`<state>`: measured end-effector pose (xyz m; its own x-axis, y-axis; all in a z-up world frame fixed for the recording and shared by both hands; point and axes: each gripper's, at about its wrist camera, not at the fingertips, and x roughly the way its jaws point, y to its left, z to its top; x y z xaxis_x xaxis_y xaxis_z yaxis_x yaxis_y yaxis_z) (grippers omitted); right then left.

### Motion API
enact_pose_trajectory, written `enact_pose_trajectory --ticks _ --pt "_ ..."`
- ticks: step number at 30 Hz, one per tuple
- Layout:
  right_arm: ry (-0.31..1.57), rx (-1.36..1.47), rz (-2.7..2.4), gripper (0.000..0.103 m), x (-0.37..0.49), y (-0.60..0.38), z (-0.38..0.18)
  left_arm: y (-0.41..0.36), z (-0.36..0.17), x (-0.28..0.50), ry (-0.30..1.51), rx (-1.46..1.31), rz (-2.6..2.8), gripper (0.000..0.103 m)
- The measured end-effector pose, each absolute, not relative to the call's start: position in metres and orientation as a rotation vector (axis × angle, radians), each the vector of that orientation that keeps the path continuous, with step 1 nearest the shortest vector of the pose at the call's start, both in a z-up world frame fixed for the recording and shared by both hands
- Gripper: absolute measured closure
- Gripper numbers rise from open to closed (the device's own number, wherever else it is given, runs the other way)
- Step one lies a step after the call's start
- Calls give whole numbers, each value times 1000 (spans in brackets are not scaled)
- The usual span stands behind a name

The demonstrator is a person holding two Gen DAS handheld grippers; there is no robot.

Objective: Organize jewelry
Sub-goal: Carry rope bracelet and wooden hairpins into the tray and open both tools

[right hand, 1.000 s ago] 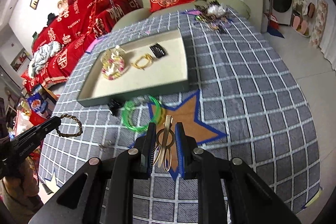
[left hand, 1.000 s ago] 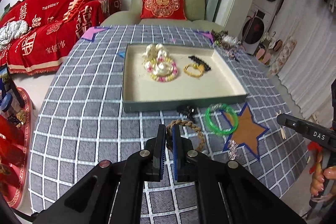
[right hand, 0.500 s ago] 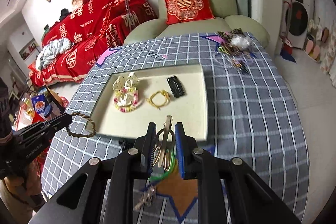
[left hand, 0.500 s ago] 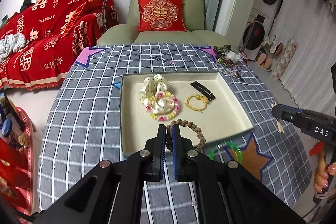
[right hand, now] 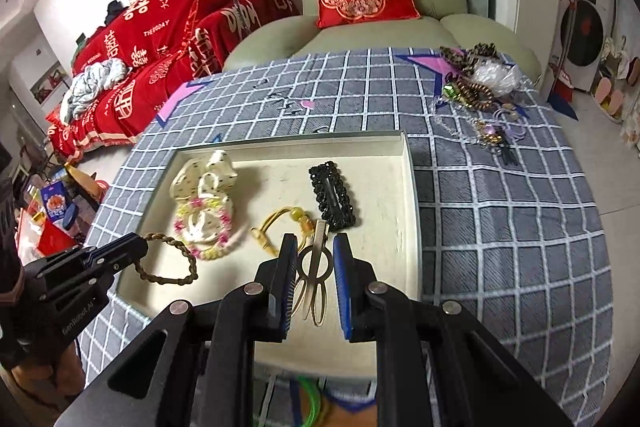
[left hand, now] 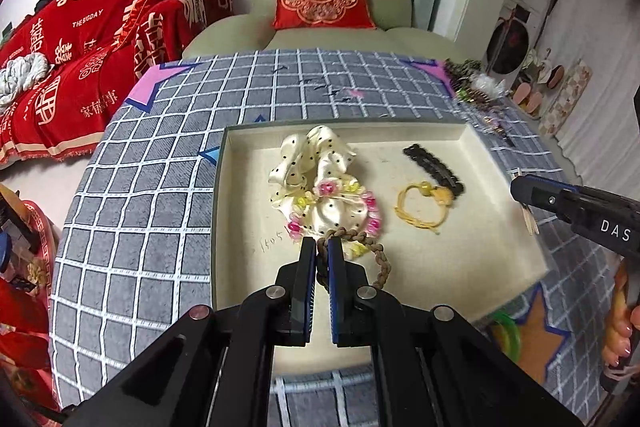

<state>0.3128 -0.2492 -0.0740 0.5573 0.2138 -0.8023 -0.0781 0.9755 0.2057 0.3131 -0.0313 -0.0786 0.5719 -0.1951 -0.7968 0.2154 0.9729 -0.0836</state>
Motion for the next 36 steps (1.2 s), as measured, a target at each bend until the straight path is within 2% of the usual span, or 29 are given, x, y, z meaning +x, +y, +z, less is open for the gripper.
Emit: enact_pose_trajectory --ticks 12,21,22,26,28,34,36 --pt "1042 182 145 83 339 -253 -128 -37 -113 334 985 55 -202 89" --pt "1041 147 140 82 338 -245 -137 -52 -118 333 954 167 -147 89" --pt "1044 148 140 81 338 -245 -137 -54 -118 332 953 178 -141 89" --pt "1058 172 163 65 340 -243 -135 -55 -114 331 948 194 -128 89" --pt "1055 166 161 59 339 -241 -132 -55 -111 331 944 190 -118 89" --pt "1006 213 164 49 326 -247 -112 -51 -101 327 925 162 -118 89" --pt "995 220 162 48 321 -250 -106 -50 -100 327 931 145 -127 89"
